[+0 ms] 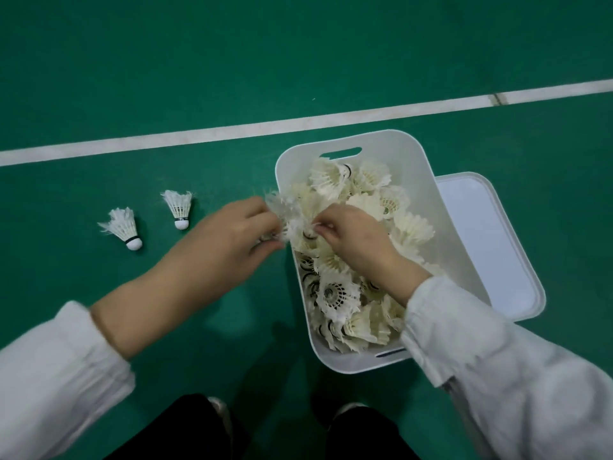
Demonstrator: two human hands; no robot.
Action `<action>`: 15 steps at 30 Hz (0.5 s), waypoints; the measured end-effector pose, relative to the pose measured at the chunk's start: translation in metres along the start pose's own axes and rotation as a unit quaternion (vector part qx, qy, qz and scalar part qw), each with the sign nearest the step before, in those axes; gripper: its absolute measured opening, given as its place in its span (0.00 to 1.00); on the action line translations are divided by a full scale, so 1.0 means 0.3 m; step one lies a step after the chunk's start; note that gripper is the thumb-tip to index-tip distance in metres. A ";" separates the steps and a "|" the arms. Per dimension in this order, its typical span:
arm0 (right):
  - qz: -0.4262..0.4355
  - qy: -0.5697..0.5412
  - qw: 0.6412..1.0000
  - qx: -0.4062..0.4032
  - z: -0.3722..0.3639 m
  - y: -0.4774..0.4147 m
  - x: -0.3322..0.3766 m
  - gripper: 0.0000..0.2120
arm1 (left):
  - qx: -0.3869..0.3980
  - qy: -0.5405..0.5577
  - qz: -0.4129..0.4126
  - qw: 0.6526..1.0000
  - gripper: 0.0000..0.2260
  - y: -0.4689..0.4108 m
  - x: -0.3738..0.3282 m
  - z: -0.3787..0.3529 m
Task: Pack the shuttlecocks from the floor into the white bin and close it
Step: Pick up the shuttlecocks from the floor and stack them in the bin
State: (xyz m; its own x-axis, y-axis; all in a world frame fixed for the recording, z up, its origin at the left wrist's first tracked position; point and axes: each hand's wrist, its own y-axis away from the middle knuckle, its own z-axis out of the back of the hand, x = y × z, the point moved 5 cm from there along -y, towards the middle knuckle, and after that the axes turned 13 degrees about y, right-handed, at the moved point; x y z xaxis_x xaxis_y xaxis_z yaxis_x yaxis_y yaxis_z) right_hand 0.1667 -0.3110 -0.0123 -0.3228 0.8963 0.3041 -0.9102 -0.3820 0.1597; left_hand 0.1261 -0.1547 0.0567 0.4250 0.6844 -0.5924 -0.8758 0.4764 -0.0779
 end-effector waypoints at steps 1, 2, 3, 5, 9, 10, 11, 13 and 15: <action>-0.013 0.023 0.999 0.047 -0.046 -0.016 -0.001 0.11 | -0.005 0.002 0.004 1.000 0.10 0.010 0.003 -0.001; -0.024 0.036 0.994 0.099 -0.091 -0.026 -0.003 0.12 | -0.009 0.007 0.007 1.000 0.10 0.017 0.005 -0.001; -0.028 0.044 0.989 0.139 -0.125 -0.028 -0.002 0.13 | -0.010 0.011 0.010 1.000 0.10 0.023 0.008 -0.004; -0.026 0.057 0.984 0.166 -0.147 -0.028 0.003 0.14 | -0.012 0.015 0.018 1.000 0.09 0.025 0.020 -0.012; -0.020 -0.020 0.998 0.051 -0.019 0.005 0.016 0.19 | -0.020 0.030 0.016 0.999 0.13 -0.010 0.040 -0.030; -0.008 -0.078 0.997 0.001 0.035 0.023 0.027 0.22 | -0.022 0.040 0.006 0.999 0.13 -0.025 0.039 -0.034; 0.021 -0.120 0.992 -0.029 0.082 0.040 0.048 0.25 | -0.025 0.050 -0.006 0.998 0.12 -0.041 0.036 -0.040; 0.079 -0.149 0.985 -0.029 0.121 0.050 0.080 0.28 | -0.035 0.068 -0.031 0.997 0.11 -0.071 0.026 -0.051; 0.092 -0.122 0.988 -0.031 0.114 0.037 0.083 0.21 | -0.043 0.081 -0.045 0.995 0.10 -0.091 0.019 -0.061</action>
State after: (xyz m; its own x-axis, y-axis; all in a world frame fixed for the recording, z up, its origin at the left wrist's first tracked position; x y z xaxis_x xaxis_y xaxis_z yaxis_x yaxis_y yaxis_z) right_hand 0.1574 -0.3006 0.0291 -0.4191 0.7291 0.5410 -0.8585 -0.5122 0.0252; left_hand 0.1483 -0.1738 0.0406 0.4668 0.5387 -0.7014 -0.8547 0.4785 -0.2013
